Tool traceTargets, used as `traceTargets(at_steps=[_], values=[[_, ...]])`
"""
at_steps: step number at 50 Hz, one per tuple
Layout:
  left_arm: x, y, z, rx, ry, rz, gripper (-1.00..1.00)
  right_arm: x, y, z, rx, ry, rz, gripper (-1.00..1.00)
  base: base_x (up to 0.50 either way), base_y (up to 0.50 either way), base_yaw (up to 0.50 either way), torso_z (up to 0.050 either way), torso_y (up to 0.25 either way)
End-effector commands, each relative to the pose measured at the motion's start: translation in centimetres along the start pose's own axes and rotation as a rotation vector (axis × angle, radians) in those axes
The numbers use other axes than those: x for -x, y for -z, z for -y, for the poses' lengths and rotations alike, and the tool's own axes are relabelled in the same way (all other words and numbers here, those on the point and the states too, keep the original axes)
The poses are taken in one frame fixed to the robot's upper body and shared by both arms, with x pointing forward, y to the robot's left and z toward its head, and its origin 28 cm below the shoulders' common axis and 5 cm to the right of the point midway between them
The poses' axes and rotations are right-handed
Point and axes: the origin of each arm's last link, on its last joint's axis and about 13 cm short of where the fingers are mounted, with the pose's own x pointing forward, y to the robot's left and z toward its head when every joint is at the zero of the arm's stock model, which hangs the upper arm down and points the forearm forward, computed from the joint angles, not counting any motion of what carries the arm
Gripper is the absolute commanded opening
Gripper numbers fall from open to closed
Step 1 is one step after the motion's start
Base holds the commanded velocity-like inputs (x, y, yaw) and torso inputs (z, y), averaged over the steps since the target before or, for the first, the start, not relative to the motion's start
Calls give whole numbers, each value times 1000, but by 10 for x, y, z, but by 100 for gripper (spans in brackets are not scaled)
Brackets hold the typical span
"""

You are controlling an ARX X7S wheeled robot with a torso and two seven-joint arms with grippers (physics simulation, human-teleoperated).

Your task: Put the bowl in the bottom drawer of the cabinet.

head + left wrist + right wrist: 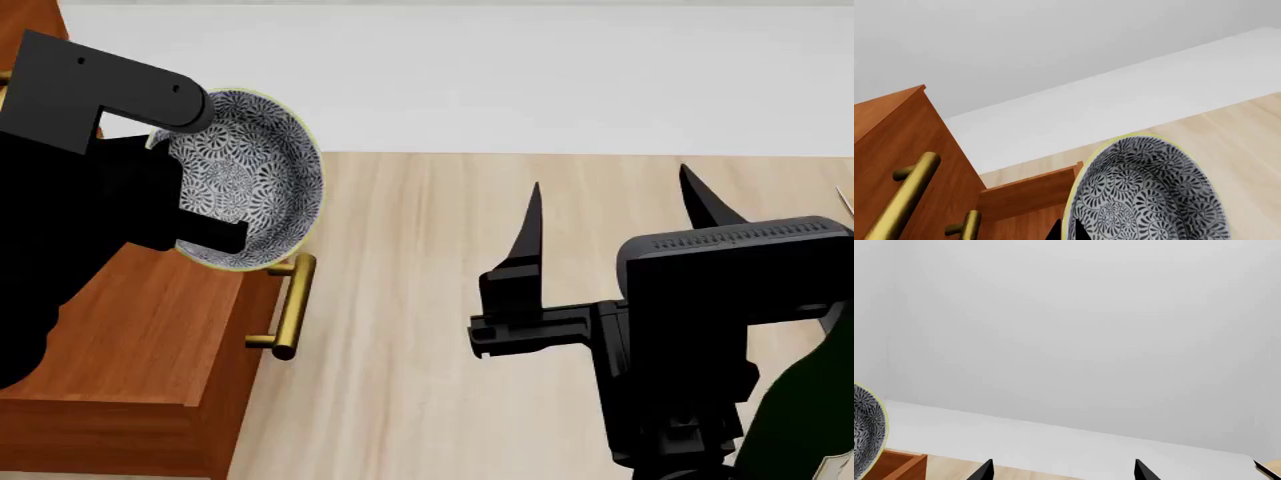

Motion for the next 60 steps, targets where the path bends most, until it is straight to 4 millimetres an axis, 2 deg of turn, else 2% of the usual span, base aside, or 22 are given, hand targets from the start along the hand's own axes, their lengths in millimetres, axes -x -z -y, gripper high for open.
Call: traceTargets(at_steps=[1,28,34,44,55,60], values=[[-7,3,-5,-8,-68,-8,-100,-2,2,0,-3,0,-3,100,0,0,0,0,0],[-12,14,-20,-37,-177,-44,-100,-3,3,1,-9,0,3,100,0,0,0,0,0],[-9,7,-25,-40,-199,-45,-100,-3,2,1,-10,1,5,100,0,0,0,0,0],[-12,21,-28,-69,-234,-65,-100,-3,2,1,-11,1,6,100,0,0,0,0,1],[-12,24,-30,-77,-247,-83,-100,-3,1,0,-15,-3,10,100,0,0,0,0,0],[-15,31,-28,-77,-242,-93,-100,-3,1,0,-14,-2,9,100,0,0,0,0,0]])
